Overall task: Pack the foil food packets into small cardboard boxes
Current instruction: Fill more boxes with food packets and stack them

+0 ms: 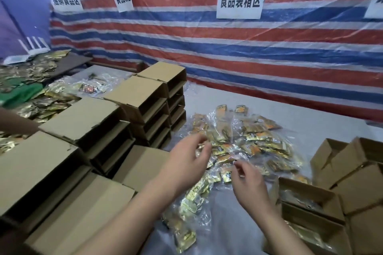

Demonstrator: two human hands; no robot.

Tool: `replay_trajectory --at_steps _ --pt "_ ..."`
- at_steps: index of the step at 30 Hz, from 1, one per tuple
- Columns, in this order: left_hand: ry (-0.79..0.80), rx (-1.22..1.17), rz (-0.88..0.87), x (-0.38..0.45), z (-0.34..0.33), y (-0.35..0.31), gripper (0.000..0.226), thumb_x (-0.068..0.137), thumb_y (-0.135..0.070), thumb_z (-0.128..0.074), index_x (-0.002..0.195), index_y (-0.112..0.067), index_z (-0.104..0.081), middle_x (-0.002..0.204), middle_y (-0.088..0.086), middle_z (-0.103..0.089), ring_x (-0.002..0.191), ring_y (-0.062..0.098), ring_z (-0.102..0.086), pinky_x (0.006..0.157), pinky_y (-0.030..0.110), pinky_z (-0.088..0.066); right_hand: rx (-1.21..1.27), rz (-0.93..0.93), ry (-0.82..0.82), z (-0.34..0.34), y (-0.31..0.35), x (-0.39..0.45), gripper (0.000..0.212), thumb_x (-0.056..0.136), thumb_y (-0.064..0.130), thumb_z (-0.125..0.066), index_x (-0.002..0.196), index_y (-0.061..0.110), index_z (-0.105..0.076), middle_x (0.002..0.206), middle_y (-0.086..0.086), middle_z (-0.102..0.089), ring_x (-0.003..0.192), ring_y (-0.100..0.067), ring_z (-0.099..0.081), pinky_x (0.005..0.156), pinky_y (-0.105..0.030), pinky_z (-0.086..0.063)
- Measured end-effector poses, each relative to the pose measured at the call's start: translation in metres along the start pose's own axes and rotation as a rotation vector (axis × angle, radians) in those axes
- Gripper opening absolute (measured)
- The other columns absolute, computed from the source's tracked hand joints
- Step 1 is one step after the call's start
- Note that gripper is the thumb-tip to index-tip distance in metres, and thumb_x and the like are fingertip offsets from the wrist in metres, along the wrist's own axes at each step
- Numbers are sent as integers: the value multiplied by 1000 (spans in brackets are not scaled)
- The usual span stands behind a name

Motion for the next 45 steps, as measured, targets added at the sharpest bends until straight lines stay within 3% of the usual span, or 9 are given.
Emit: replay_trajectory --at_steps 4,8,15,22,30,34,36,40,45 --pt "-168 241 -18 -25 89 19 38 95 -44 -46 125 -24 -59 119 -15 -59 112 2 -52 93 21 -40 106 172 130 -44 91 5 26 99 29 -52 120 20 -65 106 11 -59 100 -6 -54 86 -21 -44" --pt "-287 499 160 -67 165 86 43 90 -34 -63 128 -14 -59 129 0 -59 119 20 -53 99 33 -41 95 357 335 -101 174 4 33 97 30 -51 127 18 -60 121 3 -60 108 -13 -57 96 -31 -47" --pt "-12 945 670 -113 218 229 91 83 -58 -61 152 -19 -17 160 7 -19 146 26 -22 117 43 -24 139 433 511 -160 260 -2 40 99 37 -46 135 21 -54 133 5 -53 121 -14 -52 101 -28 -42" --pt "-22 975 713 -123 213 245 72 90 -13 -40 155 -18 -10 162 5 -17 148 23 -20 116 40 -27 101 401 555 -174 270 -5 39 99 33 -46 135 20 -53 130 2 -53 117 -18 -54 99 -36 -47" --pt "-39 1036 525 -141 223 168 67 89 -14 -34 153 -25 -17 159 -6 -27 144 11 -29 112 29 -32 207 508 626 -168 298 -23 75 91 39 -60 154 30 -21 156 10 -25 140 -14 -34 115 -34 -33" --pt "-29 997 402 -130 205 102 57 87 -15 -36 141 -35 -34 143 -14 -47 123 9 -53 88 25 -44 260 619 555 -126 310 -30 63 88 29 -63 147 22 -40 146 7 -40 135 -10 -39 114 -27 -32" --pt "-49 978 327 -118 195 71 49 88 -15 -38 131 -38 -39 130 -16 -55 109 10 -59 75 25 -48 244 606 471 -94 299 -21 47 89 23 -60 135 21 -54 135 8 -53 125 -6 -47 108 -22 -37" --pt "-59 879 109 -79 155 12 43 92 -17 -41 128 -41 -42 123 -15 -57 104 11 -62 75 29 -54 205 452 281 -16 239 8 22 85 15 -58 103 26 -66 103 15 -64 97 3 -54 77 -7 -40" --pt "-39 721 -157 -31 76 -44 22 93 -23 -42 110 -30 -54 107 -10 -63 102 13 -61 76 34 -52 34 205 146 71 139 17 20 78 24 -52 87 37 -63 81 14 -67 80 4 -59 62 -10 -45"
Point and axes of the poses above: each hand's wrist, its own x-axis towards the middle knuckle, its own z-axis out of the back of the hand, y = z × x, the point moved 9 cm from there along x, towards the middle knuckle
